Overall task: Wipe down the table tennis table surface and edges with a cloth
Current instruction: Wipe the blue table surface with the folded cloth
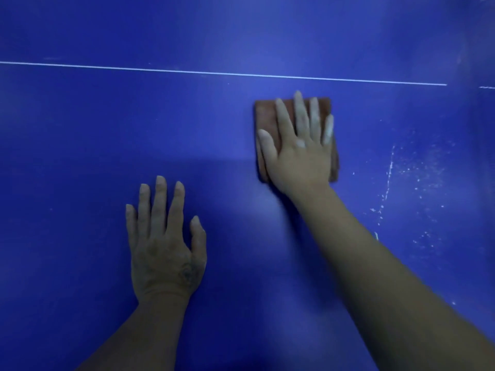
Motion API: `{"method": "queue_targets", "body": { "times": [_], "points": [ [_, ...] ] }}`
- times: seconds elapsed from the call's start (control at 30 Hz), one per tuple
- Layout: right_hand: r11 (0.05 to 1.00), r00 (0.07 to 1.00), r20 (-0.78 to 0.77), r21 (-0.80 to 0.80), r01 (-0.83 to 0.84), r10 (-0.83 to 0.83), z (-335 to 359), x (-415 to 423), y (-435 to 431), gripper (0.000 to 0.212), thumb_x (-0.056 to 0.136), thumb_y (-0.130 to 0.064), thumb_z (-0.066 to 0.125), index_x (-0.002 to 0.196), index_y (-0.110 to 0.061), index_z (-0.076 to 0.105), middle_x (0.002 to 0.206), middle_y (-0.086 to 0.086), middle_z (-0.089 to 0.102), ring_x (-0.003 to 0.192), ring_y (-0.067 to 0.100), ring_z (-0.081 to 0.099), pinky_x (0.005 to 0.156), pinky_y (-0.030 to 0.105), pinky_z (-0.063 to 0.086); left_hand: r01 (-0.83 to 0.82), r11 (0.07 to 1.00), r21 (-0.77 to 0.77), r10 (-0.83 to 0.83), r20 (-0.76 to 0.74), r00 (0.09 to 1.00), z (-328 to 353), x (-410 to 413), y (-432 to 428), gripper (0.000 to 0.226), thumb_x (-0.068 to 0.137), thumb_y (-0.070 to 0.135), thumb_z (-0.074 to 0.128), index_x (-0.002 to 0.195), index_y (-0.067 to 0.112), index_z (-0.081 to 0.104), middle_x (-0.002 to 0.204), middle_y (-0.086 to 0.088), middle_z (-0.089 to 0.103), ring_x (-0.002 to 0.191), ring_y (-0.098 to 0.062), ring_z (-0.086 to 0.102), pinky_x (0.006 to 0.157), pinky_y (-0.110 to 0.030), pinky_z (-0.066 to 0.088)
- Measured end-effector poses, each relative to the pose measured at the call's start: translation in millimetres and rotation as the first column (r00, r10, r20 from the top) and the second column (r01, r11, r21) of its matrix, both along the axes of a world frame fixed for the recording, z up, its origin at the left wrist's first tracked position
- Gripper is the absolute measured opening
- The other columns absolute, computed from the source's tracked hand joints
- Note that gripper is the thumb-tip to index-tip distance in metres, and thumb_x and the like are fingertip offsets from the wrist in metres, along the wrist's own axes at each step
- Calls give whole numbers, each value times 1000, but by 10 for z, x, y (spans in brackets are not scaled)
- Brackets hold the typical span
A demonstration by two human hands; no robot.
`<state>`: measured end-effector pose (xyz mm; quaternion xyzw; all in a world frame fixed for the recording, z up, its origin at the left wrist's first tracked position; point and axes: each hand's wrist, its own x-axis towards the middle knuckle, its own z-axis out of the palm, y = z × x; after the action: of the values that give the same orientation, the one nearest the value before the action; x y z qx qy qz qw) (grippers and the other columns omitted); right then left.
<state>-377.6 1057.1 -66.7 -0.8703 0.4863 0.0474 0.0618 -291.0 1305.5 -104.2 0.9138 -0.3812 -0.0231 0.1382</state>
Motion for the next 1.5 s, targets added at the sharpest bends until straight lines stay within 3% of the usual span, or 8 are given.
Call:
{"method": "queue_targets", "body": {
  "times": [0.17,0.43,0.6,0.7,0.9,1.2,1.33,1.5],
  "points": [
    [993,981,164,-67,-93,103,-250,-67,-892,70,105,-67,30,167,-35,35,178,-1,24,166,30,14,133,57,8,9,1000,3,-9,12,1000,-31,9,18,66,109,39,40,171,15,34,182,-7,17,170,-27,7,137,-58,8],
    [967,953,192,-58,250,-235,-292,-1452,-710,71,108,-67,27,169,-30,31,180,1,16,167,31,8,133,59,5,9,1000,-7,-9,26,1000,-22,16,17,66,109,41,39,170,15,34,182,-8,19,170,-27,8,137,-58,7],
    [994,986,149,-73,83,-71,-309,-1695,218,68,109,-60,34,169,-27,32,180,4,16,167,32,9,134,57,4,6,1000,-11,-5,22,1000,26,-14,5,66,110,41,39,170,15,34,182,-7,19,170,-26,7,137,-56,6],
    [998,991,129,-45,-31,37,-259,-1591,-15,67,111,-59,36,170,-29,27,180,2,14,167,32,7,134,58,4,14,1000,-27,-14,27,1000,21,-21,10,65,111,41,39,169,14,36,181,-8,21,170,-27,9,137,-56,7],
    [995,986,136,-17,99,-95,-219,-1262,-566,68,112,-61,30,172,-30,20,181,2,7,167,31,-1,133,57,-2,17,999,-31,-15,54,998,17,-11,6,63,112,41,38,167,12,39,179,-11,26,169,-29,14,137,-56,9],
    [989,970,215,-118,-90,114,-321,-1777,431,67,109,-59,41,167,-25,38,177,5,25,166,33,16,132,60,12,-140,989,-46,136,-78,988,166,-1079,-348,65,110,34,40,167,4,39,179,-17,26,167,-41,16,134,-64,11],
    [969,961,155,-136,-206,227,-270,-1703,-124,67,109,-63,37,167,-28,37,177,2,26,165,32,20,132,59,14,-12,1000,20,12,-42,999,41,-1594,-367,70,109,44,40,172,15,30,182,-9,16,170,-34,9,136,-60,10],
    [985,981,102,-61,-162,167,-218,-1506,-1275,69,109,-64,34,170,-33,26,180,-2,16,167,28,10,133,56,4,-17,1000,22,17,1,1000,-66,-1587,-342,70,108,45,42,172,18,31,183,-5,15,170,-29,7,137,-56,7]
  ]
}}
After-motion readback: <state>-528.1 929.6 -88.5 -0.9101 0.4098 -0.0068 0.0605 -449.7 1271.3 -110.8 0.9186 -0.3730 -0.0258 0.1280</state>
